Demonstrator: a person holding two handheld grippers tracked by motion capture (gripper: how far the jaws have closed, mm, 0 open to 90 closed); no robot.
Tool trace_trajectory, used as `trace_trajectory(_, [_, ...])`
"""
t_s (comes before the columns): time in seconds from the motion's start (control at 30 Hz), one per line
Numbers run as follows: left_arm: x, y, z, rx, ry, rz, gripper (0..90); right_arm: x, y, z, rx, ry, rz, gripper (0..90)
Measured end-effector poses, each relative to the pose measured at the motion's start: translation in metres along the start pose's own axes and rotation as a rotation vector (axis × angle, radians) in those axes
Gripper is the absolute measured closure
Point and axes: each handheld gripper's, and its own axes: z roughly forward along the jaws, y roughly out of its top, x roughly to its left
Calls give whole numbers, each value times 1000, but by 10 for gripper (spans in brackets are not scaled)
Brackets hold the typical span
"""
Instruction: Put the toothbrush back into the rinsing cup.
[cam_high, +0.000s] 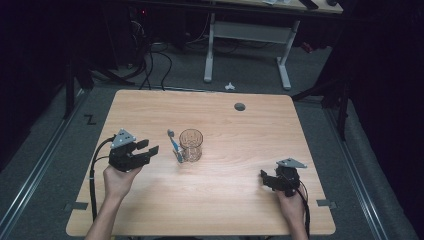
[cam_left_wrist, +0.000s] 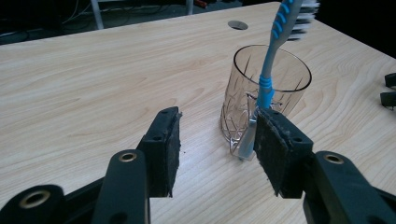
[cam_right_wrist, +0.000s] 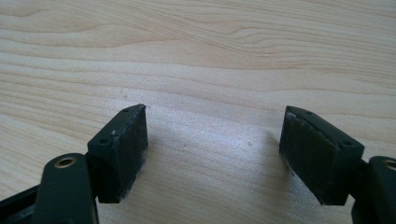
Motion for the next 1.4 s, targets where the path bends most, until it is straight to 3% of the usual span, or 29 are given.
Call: trace_trajectory(1.4, [18,-30,-18,-10,48,-86,484,0,0,0,0,0,0,238])
